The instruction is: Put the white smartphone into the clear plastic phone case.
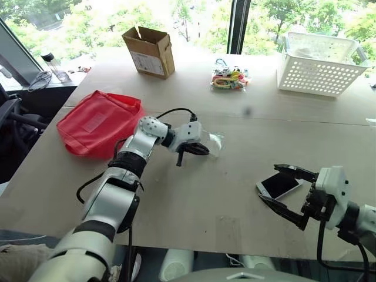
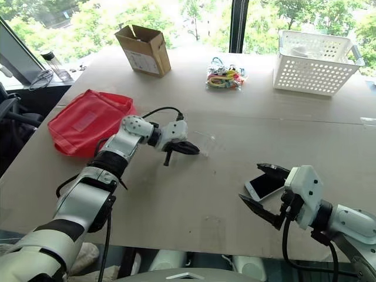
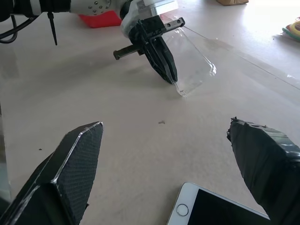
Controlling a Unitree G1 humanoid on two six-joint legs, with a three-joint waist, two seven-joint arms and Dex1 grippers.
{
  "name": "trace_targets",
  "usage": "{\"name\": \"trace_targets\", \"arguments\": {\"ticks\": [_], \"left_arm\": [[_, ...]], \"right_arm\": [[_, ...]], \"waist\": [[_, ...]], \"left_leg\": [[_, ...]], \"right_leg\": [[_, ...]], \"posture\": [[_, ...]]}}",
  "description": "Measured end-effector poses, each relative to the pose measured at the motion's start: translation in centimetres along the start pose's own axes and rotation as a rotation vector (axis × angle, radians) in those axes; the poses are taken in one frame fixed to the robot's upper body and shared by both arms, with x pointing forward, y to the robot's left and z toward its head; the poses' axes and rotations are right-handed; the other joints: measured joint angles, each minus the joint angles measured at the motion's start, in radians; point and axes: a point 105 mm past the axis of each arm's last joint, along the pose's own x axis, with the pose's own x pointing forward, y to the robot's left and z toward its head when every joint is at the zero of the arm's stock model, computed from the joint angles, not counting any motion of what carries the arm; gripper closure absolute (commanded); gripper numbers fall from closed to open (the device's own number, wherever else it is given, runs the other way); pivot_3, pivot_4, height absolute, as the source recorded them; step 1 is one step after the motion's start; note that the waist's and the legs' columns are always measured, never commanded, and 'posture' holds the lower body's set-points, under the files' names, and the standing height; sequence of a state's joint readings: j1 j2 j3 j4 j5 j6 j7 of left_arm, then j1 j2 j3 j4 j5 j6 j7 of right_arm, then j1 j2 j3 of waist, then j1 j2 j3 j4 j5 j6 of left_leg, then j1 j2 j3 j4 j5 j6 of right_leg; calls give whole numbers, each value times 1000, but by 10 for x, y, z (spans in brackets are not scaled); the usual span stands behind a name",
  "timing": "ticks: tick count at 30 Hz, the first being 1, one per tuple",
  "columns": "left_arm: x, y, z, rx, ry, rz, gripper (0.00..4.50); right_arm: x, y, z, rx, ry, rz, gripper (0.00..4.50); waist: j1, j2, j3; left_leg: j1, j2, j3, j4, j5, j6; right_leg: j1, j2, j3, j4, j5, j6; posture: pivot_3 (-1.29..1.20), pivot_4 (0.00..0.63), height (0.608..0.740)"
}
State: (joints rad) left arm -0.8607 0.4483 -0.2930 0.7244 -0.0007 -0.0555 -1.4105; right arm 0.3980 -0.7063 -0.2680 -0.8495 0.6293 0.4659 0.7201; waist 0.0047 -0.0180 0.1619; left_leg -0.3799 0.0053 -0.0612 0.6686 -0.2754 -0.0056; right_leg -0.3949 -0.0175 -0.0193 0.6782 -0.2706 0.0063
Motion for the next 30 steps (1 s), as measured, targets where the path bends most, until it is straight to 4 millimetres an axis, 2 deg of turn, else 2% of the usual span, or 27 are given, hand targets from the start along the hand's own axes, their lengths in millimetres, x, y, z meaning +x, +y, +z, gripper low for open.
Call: {"name": "trace_targets", "arguments": {"ticks": [5, 10, 14, 16, 19, 22, 24, 30], "left_arm": [[-11, -16, 8, -187, -43, 48, 4391], [-10, -40, 24, -292, -66, 70, 4391], [-3, -51, 15, -308, -41, 102, 4391], [-1, -50, 13, -307, -38, 126, 4391], [-3, -44, 18, -273, -65, 157, 3646], [-12, -30, 24, -221, -106, 214, 2266], [-20, -24, 19, -183, -88, 242, 1361], [-22, -25, -7, -217, -26, 216, 1361]], "right_arm": [[1, 2, -5, 27, 19, 0, 0], [3, 1, -5, 28, 28, 1, 0], [7, 0, -4, 25, 25, 13, 0], [8, -1, -5, 30, 30, 15, 0], [8, -2, -7, 38, 43, 15, 0], [5, -1, -11, 57, 56, 15, 0], [1, -1, -12, 56, 59, 11, 0], [-7, -2, -8, 35, 41, 5, 0]], "waist": [[-17, 0, 0], [-17, 0, 0], [-16, 0, 0], [-13, 0, 0], [-9, 0, 0], [-8, 0, 0], [-10, 0, 0], [-14, 0, 0]], "left_leg": [[0, 2, -2, 0, 0, 0], [1, 2, -3, 0, 0, 0], [2, 2, -2, 0, 0, 0], [1, 2, -2, 0, 0, 0], [1, 1, -1, 0, 0, 0], [1, 1, 0, 0, 0, 0], [2, 1, 0, -1, 0, 0], [2, 1, 0, 0, 0, 0]], "right_leg": [[0, 0, 1, 0, 0, 0], [0, 0, 3, 1, 0, 0], [0, 0, 3, 1, 0, 0], [0, 0, 3, 1, 0, 0], [0, -1, 3, 0, 0, 1], [0, -1, 3, 0, 0, 1], [0, 0, 4, 0, 0, 1], [0, 0, 4, 0, 0, 1]], "posture": [[0, 150, 740], [0, 150, 740], [0, 150, 740], [0, 150, 740], [0, 150, 740], [0, 150, 740], [0, 150, 740], [0, 150, 740]]}}
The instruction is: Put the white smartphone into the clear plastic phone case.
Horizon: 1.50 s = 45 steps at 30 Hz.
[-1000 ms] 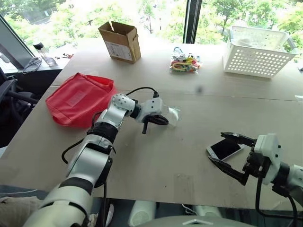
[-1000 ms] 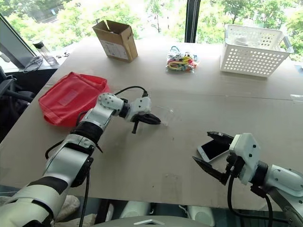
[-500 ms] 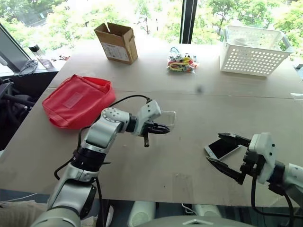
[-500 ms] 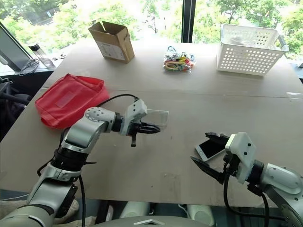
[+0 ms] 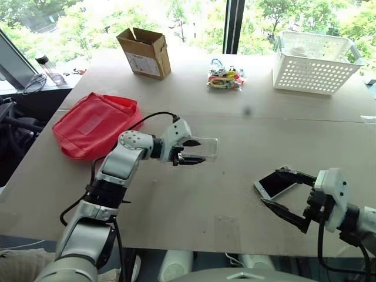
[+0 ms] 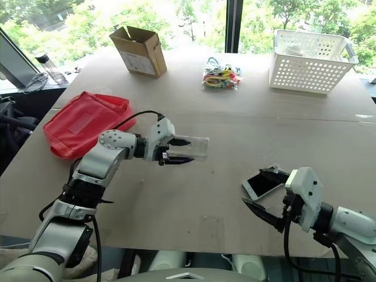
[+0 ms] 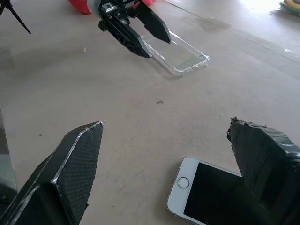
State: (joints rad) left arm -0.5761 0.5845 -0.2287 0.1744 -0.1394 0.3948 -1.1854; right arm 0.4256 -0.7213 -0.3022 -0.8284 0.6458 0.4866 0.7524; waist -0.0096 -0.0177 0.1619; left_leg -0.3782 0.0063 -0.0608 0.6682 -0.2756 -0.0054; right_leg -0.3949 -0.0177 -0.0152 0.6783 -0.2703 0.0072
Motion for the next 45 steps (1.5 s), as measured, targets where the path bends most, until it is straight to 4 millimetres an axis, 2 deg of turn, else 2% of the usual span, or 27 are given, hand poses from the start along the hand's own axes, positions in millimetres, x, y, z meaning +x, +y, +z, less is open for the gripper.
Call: {"name": "trace_targets", "arguments": {"ticks": [1, 2, 4, 9, 16, 22, 29, 30, 31, 33, 36, 37, 39, 45], "left_arm": [[1, 1, -6, -10, 14, 0, 1361], [2, 3, -11, -15, 26, 5, 1730], [2, 7, -12, 8, 26, 14, 2151], [4, 13, -14, 2, -2, 27, 4480], [8, -3, -14, -19, -46, -50, 4480], [13, -25, -9, -25, -62, -118, 4480], [15, -30, -2, -16, -79, -138, 4480], [15, -32, -1, -23, -86, -150, 3924], [15, -33, 0, -25, -93, -159, 3683], [15, -38, 6, -33, -120, -183, 2591], [13, -41, 12, -29, -150, -187, 1298], [13, -41, 14, -29, -161, -176, 1147], [12, -40, 15, -34, -185, -144, 90], [6, -44, 22, -21, -233, -104, 90]], "right_arm": [[-2, 0, -1, 0, 2, -3, 0], [-3, -1, -1, -3, 2, -10, 0], [-5, -1, -1, -6, 5, -19, 0], [-8, -3, -2, -11, 13, -34, 0], [-10, -6, -1, -27, 15, -54, 0], [-10, -9, -4, -14, 34, -82, 0], [-7, -15, -4, -21, 55, -113, 0], [-7, -16, -6, -15, 73, -114, 0], [-6, -16, -7, -9, 78, -117, 0], [-5, -18, -10, 38, 98, -130, 0], [-7, -22, -21, 88, 157, -159, 0], [-8, -23, -24, 95, 180, -175, 0], [-12, -31, -32, 97, 232, -239, 0], [-32, -62, -44, 8, 389, -400, 0]], "waist": [[0, 0, 0], [1, 0, 0], [3, 0, 0], [2, 0, 0], [1, 0, 0], [2, 0, 0], [1, 0, 0], [1, 0, 0], [1, 0, 0], [1, 0, 0], [2, 0, 0], [2, 0, 0], [2, 0, 0], [-1, 0, 0]], "left_leg": [[0, 0, 0, 0, 0, 0], [0, 0, 0, 0, 0, 0], [0, 0, 1, 0, 0, 0], [0, 0, 1, 0, 0, 0], [0, 0, 1, 0, 0, 0], [0, 0, 0, 0, 0, 0], [0, 0, 0, 0, 0, 0], [0, 0, 0, 0, 0, 0], [0, 0, 0, 0, 0, 0], [0, 0, 0, 0, 0, 0], [0, 0, 0, 0, 0, 0], [0, 0, 0, 0, 0, 0], [0, 0, 0, 0, 0, 0], [0, 0, 0, 0, 0, 0]], "right_leg": [[0, 0, 0, 0, 0, 0], [0, 0, 0, 0, 0, 0], [0, 0, 0, 0, 0, 0], [0, 0, 0, 0, 0, 0], [0, 0, 0, 0, 0, 0], [0, 0, 0, 0, 0, 0], [0, 0, 1, 0, 0, 0], [0, 0, 1, 0, 0, 0], [0, 0, 1, 0, 0, 0], [0, 0, 1, 0, 0, 0], [0, 0, 1, 0, 0, 0], [0, -1, 1, 0, 0, 0], [0, -1, 1, 0, 0, 0], [0, 0, 2, 0, 0, 0]], "posture": [[0, 150, 740], [0, 150, 740], [0, 150, 740], [0, 150, 740], [0, 150, 740], [0, 150, 740], [0, 150, 740], [0, 150, 740], [0, 150, 740], [0, 150, 740], [0, 150, 740], [0, 150, 740], [0, 150, 740], [0, 150, 740]]}}
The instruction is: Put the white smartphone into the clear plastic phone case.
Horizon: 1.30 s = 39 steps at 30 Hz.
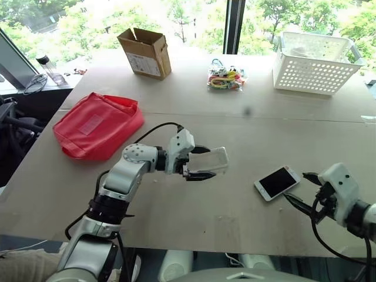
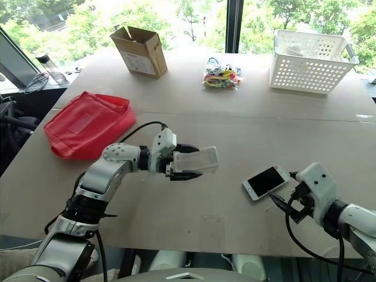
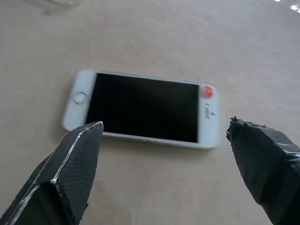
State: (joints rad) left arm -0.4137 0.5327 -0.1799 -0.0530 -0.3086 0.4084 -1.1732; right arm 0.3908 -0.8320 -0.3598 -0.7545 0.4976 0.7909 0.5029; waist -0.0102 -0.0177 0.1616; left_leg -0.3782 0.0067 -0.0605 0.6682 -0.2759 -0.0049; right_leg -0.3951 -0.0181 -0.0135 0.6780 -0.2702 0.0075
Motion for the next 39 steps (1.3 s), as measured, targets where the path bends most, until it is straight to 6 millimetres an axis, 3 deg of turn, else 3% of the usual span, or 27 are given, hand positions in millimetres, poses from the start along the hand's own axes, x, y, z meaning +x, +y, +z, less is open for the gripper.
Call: {"name": "trace_targets", "arguments": {"ticks": [4, 13, 20, 23, 25, 31, 36, 39], "left_arm": [[-4, -7, 2, -1, -21, -2, 90], [-9, -13, 8, -25, -82, 52, 90], [-5, -14, 9, -39, -109, 105, 90], [-6, -14, 10, -51, -121, 135, 90], [-5, -16, 14, -40, -130, 129, 90], [-14, -10, 14, -60, -123, 192, 90], [-15, -13, 13, -78, -125, 182, 90], [-16, -14, 13, -78, -124, 172, 90]], "right_arm": [[3, -16, -4, -43, 53, -77, 0], [26, -21, -12, -105, 133, -84, 0], [59, -24, 13, -182, 35, -101, 0], [97, -9, 54, -220, -122, -30, 0], [105, 4, 65, -220, -154, 13, 0], [90, -1, 60, 34, -131, 44, 0], [66, 36, 40, 103, -74, 158, 0], [62, 41, 31, 125, -38, 147, 0]], "waist": [[0, 0, 0], [-2, 0, 0], [-6, -1, 0], [-18, -1, 1], [-12, 0, 1], [25, 0, 2], [22, 0, 2], [16, 0, 2]], "left_leg": [[0, 0, 0, 0, 0, 0], [0, 0, 0, 0, 0, 0], [2, 0, 1, 0, 0, 0], [2, 0, 1, 0, 0, 0], [1, 0, 0, -1, 0, 0], [-3, 0, 0, 0, -3, 4], [-2, -1, 1, 0, -3, 5], [-1, -1, 2, 0, -3, 5]], "right_leg": [[0, 0, 0, 0, 0, 0], [0, 0, 1, 0, 0, 0], [0, 1, 2, 0, 0, 0], [-1, 1, 5, 0, 1, 1], [-1, 1, 3, 0, 1, 1], [-3, -4, 0, -2, 0, 2], [-2, -9, 0, -1, 0, 2], [-2, -8, 2, 0, 0, 2]], "posture": [[0, 150, 740], [0, 150, 740], [0, 150, 740], [0, 150, 740], [0, 150, 740], [0, 150, 740], [0, 150, 740], [0, 150, 740]]}}
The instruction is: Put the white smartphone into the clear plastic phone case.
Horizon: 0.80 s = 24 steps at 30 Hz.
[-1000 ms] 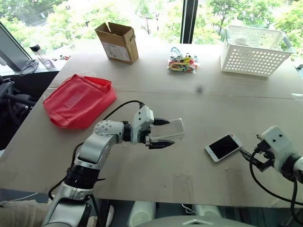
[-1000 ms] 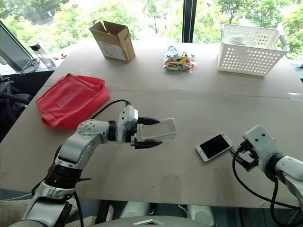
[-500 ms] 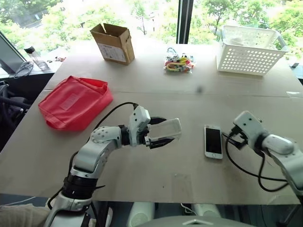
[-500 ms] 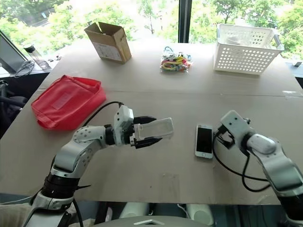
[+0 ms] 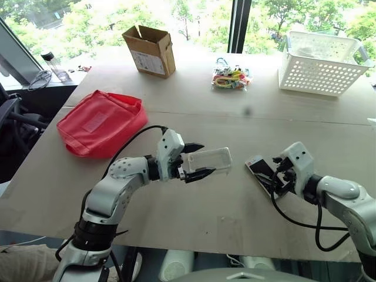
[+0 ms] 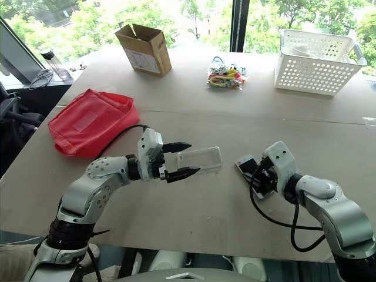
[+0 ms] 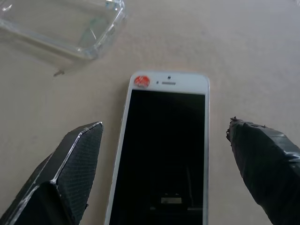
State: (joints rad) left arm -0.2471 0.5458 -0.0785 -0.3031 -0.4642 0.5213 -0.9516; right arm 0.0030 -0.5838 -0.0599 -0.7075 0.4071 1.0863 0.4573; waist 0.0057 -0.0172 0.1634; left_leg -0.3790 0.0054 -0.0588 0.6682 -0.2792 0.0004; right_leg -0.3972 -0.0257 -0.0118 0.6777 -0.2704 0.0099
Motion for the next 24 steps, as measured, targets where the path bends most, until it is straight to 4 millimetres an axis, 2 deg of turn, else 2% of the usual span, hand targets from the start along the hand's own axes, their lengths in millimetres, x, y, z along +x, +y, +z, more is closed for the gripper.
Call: {"name": "trace_targets", "arguments": {"ticks": [5, 11, 14, 15, 16, 24], "left_arm": [[-1, -2, 1, -2, -7, -24, 90], [-2, -4, 1, 4, -7, -40, 90], [-3, -4, 1, 7, -7, -41, 0], [-3, -4, 0, 5, -7, -39, 0], [-4, -4, -1, 4, -8, -39, 0], [-13, -1, -2, 21, -53, 23, 0]], "right_arm": [[-4, 3, -17, 24, 48, -62, 0], [-2, 6, -22, 3, 54, -109, 0], [0, 9, -23, 13, 48, -107, 808], [2, 10, -23, 19, 43, -106, 1343], [3, 11, -22, 20, 39, -102, 1624], [4, 10, -19, -37, 19, -60, 1636]], "waist": [[-7, 0, 0], [-12, -1, -1], [-15, -2, -2], [-16, -2, -2], [-18, -3, -3], [-18, -5, -4]], "left_leg": [[1, 0, 0, 0, 0, 0], [1, 0, 0, 0, 0, 0], [1, 1, 0, 0, 0, 0], [2, 1, 0, 0, 0, 0], [2, 1, 0, 0, 0, 0], [2, 1, 0, 0, 0, 0]], "right_leg": [[1, 5, 0, 0, 0, 0], [1, 5, 1, -1, 0, 0], [1, 5, 1, 0, 0, 0], [1, 6, 1, 0, 0, 0], [1, 6, 1, 0, 0, 0], [1, 6, 1, -1, 0, 0]], "posture": [[0, 150, 740], [0, 150, 740], [0, 150, 740], [0, 150, 740], [0, 150, 740], [0, 150, 740]]}}
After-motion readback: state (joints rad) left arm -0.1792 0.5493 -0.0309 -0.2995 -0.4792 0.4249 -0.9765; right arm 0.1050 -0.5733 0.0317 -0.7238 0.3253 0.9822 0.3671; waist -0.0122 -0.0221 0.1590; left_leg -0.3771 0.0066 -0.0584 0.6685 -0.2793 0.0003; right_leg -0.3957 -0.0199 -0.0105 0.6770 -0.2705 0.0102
